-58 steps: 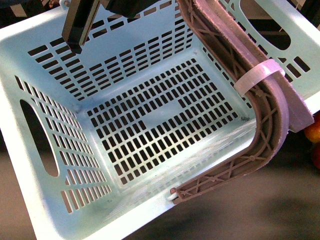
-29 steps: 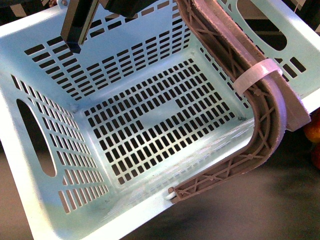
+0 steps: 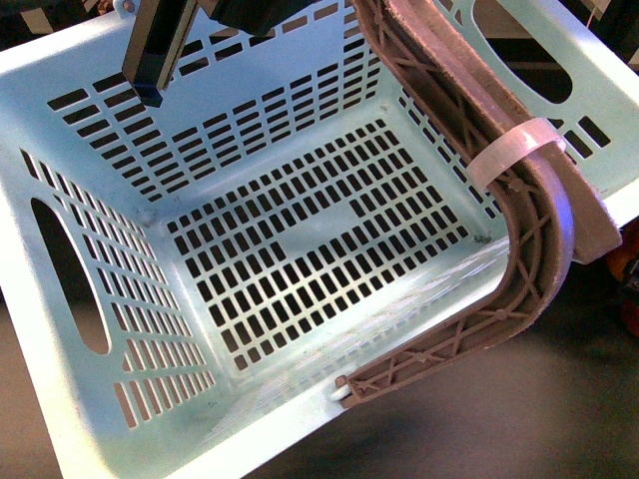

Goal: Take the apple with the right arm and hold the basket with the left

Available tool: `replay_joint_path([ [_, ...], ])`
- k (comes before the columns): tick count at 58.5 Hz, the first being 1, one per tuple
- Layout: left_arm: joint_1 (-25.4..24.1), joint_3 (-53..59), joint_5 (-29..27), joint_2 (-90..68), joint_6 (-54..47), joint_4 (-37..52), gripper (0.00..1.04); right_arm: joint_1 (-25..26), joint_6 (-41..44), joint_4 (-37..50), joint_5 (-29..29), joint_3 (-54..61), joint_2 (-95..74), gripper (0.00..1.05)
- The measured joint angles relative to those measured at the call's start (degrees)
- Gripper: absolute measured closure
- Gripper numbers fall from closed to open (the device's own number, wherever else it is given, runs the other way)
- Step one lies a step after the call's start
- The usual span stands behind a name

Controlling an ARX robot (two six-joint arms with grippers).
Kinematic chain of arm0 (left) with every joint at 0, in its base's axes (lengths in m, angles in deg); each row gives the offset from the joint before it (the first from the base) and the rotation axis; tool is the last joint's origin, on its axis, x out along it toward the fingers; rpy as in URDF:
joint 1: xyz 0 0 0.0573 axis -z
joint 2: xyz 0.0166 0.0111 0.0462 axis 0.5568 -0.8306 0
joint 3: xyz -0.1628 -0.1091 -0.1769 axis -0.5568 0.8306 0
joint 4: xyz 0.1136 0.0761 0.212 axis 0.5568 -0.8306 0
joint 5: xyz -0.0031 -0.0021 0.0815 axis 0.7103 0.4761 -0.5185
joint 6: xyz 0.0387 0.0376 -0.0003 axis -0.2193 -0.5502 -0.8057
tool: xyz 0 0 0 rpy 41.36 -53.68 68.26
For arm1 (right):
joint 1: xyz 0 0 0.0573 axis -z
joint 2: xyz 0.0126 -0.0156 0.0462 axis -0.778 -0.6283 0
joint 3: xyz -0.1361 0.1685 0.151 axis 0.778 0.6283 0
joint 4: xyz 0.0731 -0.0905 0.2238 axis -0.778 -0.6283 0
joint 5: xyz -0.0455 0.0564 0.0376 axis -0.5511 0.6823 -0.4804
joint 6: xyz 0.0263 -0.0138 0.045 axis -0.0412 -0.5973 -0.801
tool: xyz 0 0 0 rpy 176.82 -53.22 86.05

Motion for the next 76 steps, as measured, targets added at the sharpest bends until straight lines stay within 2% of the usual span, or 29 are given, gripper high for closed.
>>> replay_joint_path([
  [14, 0.0, 0.0, 0.0, 0.0, 0.0, 0.0, 0.99, 1.14, -0.98, -0.17, 0.39, -2.34, -2.1, 0.09],
  [17, 0.0, 0.0, 0.0, 0.0, 0.0, 0.0, 0.99, 1.27, -1.07, -0.17, 0.55, -2.4, -2.27, 0.12],
  [20, 0.0, 0.0, 0.0, 0.0, 0.0, 0.0, 0.99, 1.44, -1.07, -0.02, 1.09, -2.27, -2.36, 0.23],
  [25, 0.0, 0.0, -0.02, 0.0, 0.0, 0.0, 0.99, 1.77, -0.81, 1.01, 2.01, -1.4, -2.27, 0.29],
  [39, 0.0, 0.0, 0.0, 0.0, 0.0, 0.0, 0.99, 1.97, 3.74, 3.13, 4.42, 5.22, 2.29, 0.32],
  [44, 0.0, 0.0, 0.0, 0.0, 0.0, 0.0, 0.99, 1.4, 7.04, 3.91, 4.98, 8.5, 6.38, 0.32],
  [52, 0.0, 0.0, 0.0, 0.0, 0.0, 0.0, 0.99, -0.42, 10.93, 4.26, 9.38, 13.86, 15.74, 0.32],
  [63, 0.0, 0.0, 0.0, 0.0, 0.0, 0.0, 0.99, -3.65, 10.93, 0.92, 14.53, 18.69, 32.0, 0.32],
  [76, 0.0, 0.0, -0.02, 0.0, 0.0, 0.0, 0.99, -8.09, 8.81, -6.36, 13.97, 18.64, 51.23, 0.32],
])
